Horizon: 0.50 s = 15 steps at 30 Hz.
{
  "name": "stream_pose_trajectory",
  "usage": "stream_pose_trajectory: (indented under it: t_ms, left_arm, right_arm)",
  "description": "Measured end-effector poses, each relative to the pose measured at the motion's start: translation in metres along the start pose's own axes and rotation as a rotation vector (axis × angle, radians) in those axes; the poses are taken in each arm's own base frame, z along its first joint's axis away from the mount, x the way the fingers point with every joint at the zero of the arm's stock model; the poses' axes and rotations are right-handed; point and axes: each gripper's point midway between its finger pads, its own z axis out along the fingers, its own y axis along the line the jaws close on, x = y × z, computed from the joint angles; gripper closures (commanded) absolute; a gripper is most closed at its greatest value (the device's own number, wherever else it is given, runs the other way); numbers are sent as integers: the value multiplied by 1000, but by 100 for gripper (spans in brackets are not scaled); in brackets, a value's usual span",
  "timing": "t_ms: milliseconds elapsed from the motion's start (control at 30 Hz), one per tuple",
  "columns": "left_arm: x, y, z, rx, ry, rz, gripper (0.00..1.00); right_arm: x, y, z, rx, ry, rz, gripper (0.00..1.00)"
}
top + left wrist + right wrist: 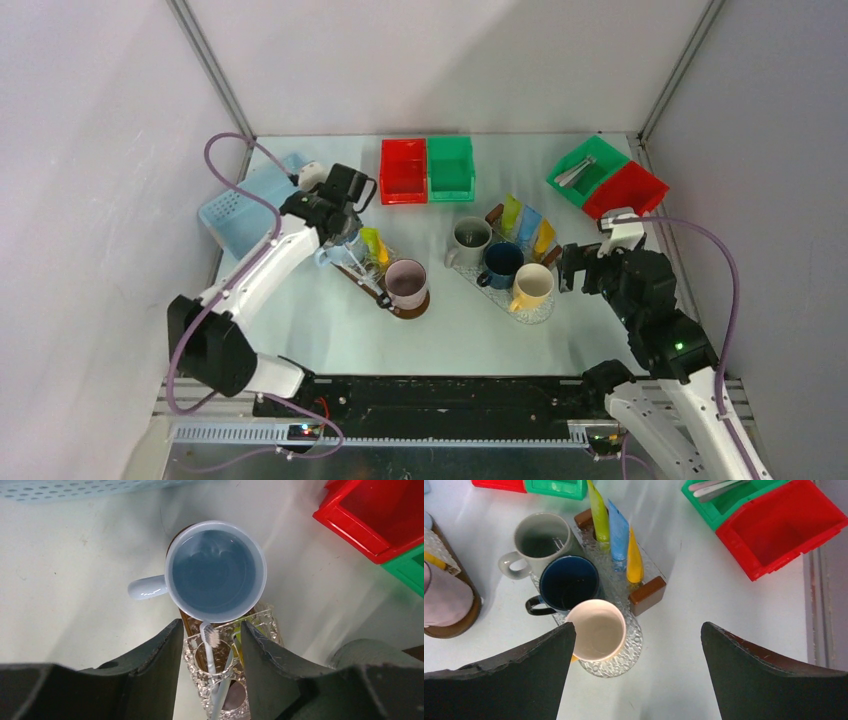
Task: Prepare toiletry sets of a toothbrush and toothpaste on the tray
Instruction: Place the toothbrush in the toothpaste holder.
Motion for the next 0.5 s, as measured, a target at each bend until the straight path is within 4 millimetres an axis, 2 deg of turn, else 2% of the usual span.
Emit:
stream_pose_trajectory:
  t_ms: [100,500]
  left_arm:
    - [4,-4,6,-35,10,-10,51]
    - [26,5,22,-161,64,-53,60]
  right_arm:
    - [7,-2,-1,16,-7,-28,2]
    - [3,-7,-5,59,-103,-100,1]
